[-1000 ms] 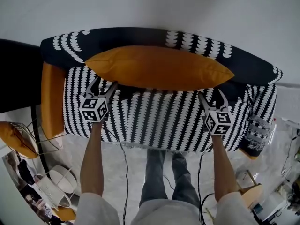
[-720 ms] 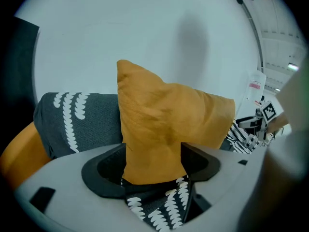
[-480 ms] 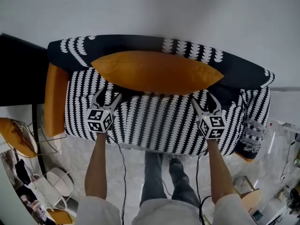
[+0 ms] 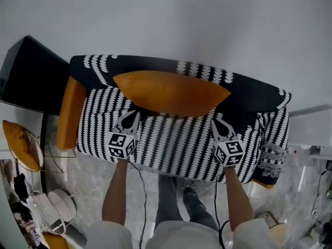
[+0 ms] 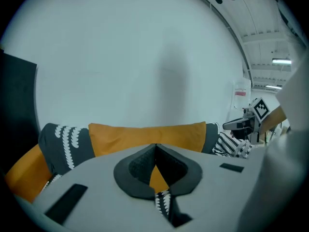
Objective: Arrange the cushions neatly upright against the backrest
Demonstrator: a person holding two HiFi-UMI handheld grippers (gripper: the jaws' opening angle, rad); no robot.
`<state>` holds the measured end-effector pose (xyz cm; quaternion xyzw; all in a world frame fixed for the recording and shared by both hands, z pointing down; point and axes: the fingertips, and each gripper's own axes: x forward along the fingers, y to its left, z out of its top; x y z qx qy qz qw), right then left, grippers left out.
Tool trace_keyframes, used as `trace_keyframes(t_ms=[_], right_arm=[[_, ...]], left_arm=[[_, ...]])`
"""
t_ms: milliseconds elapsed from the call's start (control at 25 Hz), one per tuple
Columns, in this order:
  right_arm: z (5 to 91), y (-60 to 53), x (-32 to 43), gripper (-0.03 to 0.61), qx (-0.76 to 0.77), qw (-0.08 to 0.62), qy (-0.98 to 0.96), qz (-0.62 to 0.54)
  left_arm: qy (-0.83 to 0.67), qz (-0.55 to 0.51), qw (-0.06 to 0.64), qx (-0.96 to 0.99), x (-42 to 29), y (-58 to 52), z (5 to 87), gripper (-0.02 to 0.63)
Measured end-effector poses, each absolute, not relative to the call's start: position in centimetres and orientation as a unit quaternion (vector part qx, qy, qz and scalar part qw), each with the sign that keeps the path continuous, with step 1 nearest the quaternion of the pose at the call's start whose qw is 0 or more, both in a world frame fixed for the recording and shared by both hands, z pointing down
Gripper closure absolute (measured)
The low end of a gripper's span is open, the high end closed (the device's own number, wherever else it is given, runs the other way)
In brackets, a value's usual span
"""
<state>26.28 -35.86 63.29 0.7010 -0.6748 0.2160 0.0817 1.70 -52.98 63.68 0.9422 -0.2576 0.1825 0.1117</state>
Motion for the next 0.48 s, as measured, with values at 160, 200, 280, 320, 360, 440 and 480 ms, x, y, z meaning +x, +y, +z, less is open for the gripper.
trace_keyframes(t_ms=[160,200,280,320,360,440,480], right_arm=[[59.6,-34.0,25.5,0.549,0.697,0.073,-0.690,0.183],[58.6,-33.2,25.2,0.549,0.695,0.072,-0.693,0.174],[56.7,-31.4,24.2,0.549,0.690,0.073,-0.702,0.158],[55.8,-30.4,23.7,0.549,0.687,0.076,-0.707,0.150],[54.9,-29.4,23.1,0.549,0.683,0.080,-0.712,0.142],[53.3,-27.2,21.9,0.549,0.675,0.090,-0.721,0.128],[52.4,-26.1,21.5,0.549,0.672,0.095,-0.725,0.122]], left_arm=[[-0.264,0.158,0.102,0.946,2.4,-50.0,59.5,0.584],[-0.264,0.150,0.101,0.947,2.5,-48.9,58.5,0.584],[-0.263,0.135,0.099,0.950,2.7,-46.1,56.4,0.584],[-0.261,0.131,0.095,0.952,2.8,-44.6,55.5,0.584],[-0.259,0.130,0.088,0.953,2.9,-43.0,54.6,0.584],[-0.257,0.129,0.069,0.955,2.8,-39.8,52.8,0.584],[-0.256,0.128,0.059,0.957,2.7,-38.2,51.8,0.584]])
